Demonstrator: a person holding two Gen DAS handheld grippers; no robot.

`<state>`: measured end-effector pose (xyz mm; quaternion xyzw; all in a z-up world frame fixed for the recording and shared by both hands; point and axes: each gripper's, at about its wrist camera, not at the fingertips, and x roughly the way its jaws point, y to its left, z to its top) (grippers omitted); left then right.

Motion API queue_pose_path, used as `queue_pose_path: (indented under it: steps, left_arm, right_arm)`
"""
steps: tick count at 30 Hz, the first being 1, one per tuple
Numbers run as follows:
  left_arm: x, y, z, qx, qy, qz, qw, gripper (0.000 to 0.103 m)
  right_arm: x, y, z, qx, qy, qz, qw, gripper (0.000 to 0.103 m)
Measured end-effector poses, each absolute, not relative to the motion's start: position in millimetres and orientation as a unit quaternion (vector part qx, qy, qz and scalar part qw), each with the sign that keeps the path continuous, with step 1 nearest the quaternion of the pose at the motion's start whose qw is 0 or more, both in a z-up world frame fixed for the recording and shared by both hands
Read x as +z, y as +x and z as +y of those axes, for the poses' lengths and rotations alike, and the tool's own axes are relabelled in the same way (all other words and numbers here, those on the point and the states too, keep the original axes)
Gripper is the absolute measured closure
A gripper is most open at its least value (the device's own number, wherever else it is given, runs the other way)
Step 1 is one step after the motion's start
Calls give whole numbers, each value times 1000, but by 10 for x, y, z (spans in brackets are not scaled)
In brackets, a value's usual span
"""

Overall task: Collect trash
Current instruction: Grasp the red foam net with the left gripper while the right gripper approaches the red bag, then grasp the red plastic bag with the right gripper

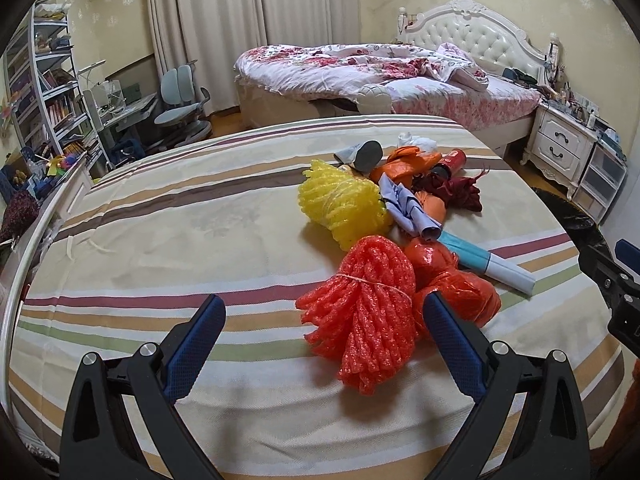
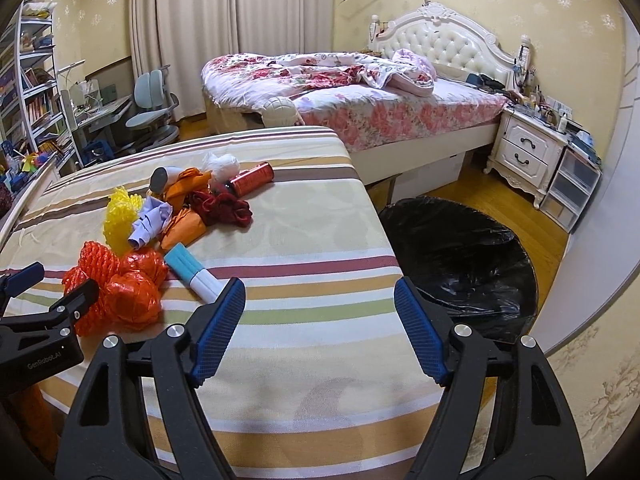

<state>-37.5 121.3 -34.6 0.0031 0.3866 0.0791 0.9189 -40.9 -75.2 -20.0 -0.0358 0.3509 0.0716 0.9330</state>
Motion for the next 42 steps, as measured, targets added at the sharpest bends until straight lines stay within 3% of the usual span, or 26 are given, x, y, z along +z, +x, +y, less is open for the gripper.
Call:
queue_pose_path:
  steps: [8, 9, 12, 16, 19, 42]
  left_arm:
    - [-394, -312, 1296, 80, 1, 391, 917, 7]
    - [-405, -298, 1288, 80, 2, 393, 916, 10]
    - [-439, -256, 1306, 52, -11, 404, 913, 34]
    - [-448, -275, 1319, 42, -15, 407, 912, 49]
    - [-423, -307, 1313, 43, -10, 401, 915, 53]
    - [-389, -667, 2089, 136, -16, 381, 914, 54]
  right_arm:
    - [-272, -348, -709, 75, -36, 361, 929, 28]
    - [-276, -348, -703, 75, -36, 363, 928, 28]
    - [-291, -353, -684, 77, -39, 363, 928, 28]
    - [-289, -358, -664, 79, -40, 362, 928, 28]
    - [-270, -372, -637, 83, -41, 361, 928, 28]
    - [-324, -461, 434, 190, -98, 366, 906, 30]
